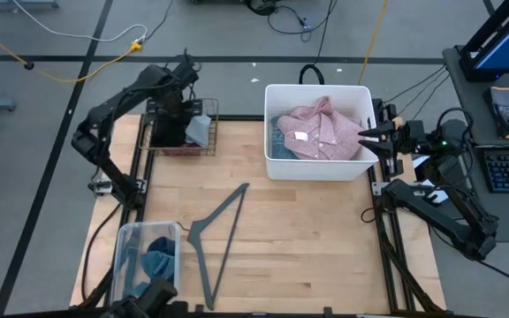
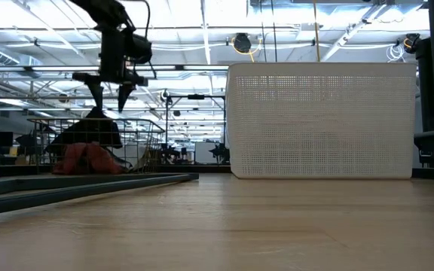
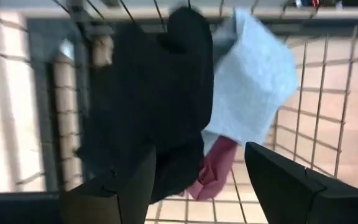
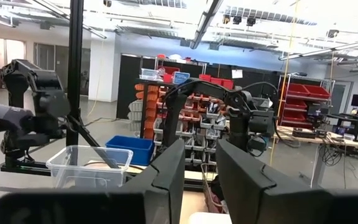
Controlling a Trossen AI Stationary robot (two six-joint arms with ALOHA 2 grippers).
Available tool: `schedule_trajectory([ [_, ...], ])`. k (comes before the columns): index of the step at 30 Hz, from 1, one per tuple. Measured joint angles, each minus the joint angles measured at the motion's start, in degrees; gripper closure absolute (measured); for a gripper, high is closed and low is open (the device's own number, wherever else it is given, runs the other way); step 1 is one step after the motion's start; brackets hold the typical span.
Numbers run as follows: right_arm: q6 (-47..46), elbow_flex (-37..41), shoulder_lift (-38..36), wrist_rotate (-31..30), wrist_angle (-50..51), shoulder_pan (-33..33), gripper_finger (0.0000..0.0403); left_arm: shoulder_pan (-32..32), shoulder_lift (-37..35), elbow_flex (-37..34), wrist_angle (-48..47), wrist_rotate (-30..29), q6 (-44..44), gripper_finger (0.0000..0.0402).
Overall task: Pick & Place Cloths
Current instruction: Adjust the black undergarment in the gold wire basket, then return to Home Position
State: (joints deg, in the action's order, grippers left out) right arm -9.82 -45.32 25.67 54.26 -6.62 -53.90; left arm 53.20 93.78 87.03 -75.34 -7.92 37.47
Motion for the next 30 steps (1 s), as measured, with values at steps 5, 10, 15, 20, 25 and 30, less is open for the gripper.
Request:
schedule_trajectory([
  [5, 0.01, 0.00, 0.00, 0.04, 0.81, -0.01, 0.0319, 1.58, 0.00, -5.79, 5.08, 7.35, -0.47, 0.0151],
  [10, 0.00, 0.00, 0.01, 0.05, 0.86, 0.00, 0.0319, 1.93, 0.01, -11.46, 10.09, 13.61, -0.25, 0.0151],
  [15, 0.49, 0.00, 0.01, 0.05, 0.86, -0.01, 0.0319, 1.16, -1.15, -10.23, 9.17, 11.42, -0.43, 0.0151],
  [20, 1.55, 0.00, 0.02, 0.06, 0.86, -0.01, 0.0319, -2.97, -5.30, -3.83, 9.76, 9.29, -2.17, 0.0151],
  [25, -0.37, 0.00, 0.00, 0.09, 1.65, 0.00, 0.0319, -9.28, -10.89, -1.34, 15.32, 10.30, -11.93, 0.0151],
  [30, -1.43, 0.00, 0.00, 0.00, 6.76, 0.00, 0.0319, -17.23, -16.30, -1.39, 20.87, 10.78, -15.58, 0.0151],
])
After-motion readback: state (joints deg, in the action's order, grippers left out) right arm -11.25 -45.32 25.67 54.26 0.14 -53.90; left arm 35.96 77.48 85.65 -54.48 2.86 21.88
